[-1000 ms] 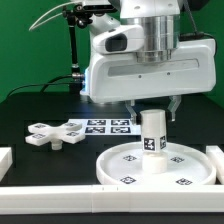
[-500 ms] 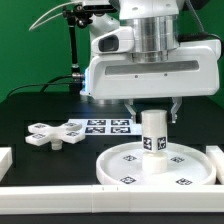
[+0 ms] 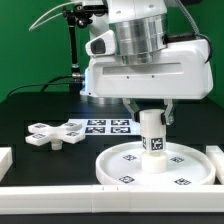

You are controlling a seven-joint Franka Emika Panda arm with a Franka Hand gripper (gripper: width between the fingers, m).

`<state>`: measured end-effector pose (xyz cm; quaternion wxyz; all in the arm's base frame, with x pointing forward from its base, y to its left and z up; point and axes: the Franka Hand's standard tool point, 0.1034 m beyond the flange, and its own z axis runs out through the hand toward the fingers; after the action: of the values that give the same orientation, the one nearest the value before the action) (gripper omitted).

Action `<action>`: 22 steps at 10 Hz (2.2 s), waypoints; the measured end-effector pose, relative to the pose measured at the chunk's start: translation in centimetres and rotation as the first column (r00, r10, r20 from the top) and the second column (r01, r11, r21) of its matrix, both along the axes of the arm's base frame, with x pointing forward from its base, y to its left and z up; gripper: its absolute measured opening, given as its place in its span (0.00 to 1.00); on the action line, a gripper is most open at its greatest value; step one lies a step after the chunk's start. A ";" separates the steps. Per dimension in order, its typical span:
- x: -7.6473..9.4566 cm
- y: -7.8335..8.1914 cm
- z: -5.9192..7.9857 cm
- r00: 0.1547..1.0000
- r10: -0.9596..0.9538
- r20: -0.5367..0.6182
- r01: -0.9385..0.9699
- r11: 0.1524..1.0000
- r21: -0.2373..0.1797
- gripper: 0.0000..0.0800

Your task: Assemble round table

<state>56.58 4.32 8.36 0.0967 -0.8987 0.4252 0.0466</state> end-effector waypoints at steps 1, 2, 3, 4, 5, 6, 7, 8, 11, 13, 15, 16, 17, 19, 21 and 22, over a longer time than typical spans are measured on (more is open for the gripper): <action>0.0 0.1 0.0 0.995 -0.096 -0.018 0.096 0.995 0.015 0.51; 0.0 0.1 0.0 0.981 -0.189 -0.039 0.190 0.982 0.021 0.51; 0.2 0.1 -0.1 0.959 -0.277 -0.060 0.279 0.960 0.026 0.51; 0.2 0.2 -0.1 0.926 -0.368 -0.084 0.371 0.928 0.025 0.51; 0.2 0.0 -0.1 0.885 -0.453 -0.107 0.457 0.889 0.018 0.51; 0.3 -0.1 -0.2 0.853 -0.507 -0.121 0.513 0.858 0.017 0.51; 0.3 -0.2 -0.2 0.811 -0.566 -0.144 0.574 0.819 0.013 0.51; 0.3 -0.2 -0.2 0.771 -0.615 -0.166 0.624 0.781 0.005 0.51; 0.2 0.0 -0.2 0.807 -0.570 -0.155 0.579 0.815 0.012 0.75; 0.4 0.5 0.0 0.891 -0.437 -0.126 0.442 0.897 0.018 0.80; 0.4 0.4 0.0 0.950 -0.298 -0.090 0.302 0.953 0.034 0.81; 0.4 0.4 0.0 0.967 -0.245 -0.076 0.248 0.968 0.039 0.81; 0.4 0.4 0.0 0.986 -0.159 -0.052 0.161 0.986 0.045 0.81; 0.4 0.4 0.0 1.000 -0.010 -0.012 0.010 0.999 0.050 0.81; 0.4 0.5 0.2 0.986 0.168 0.022 -0.168 0.986 0.017 0.81; 0.4 0.5 0.3 0.964 0.264 0.042 -0.265 0.964 0.007 0.81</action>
Offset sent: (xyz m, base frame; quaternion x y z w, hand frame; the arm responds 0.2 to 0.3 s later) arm -0.0014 -0.0066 -0.0068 -0.0175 0.0002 0.2243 0.9744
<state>57.00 4.81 8.66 0.1039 -0.9476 0.2991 0.0433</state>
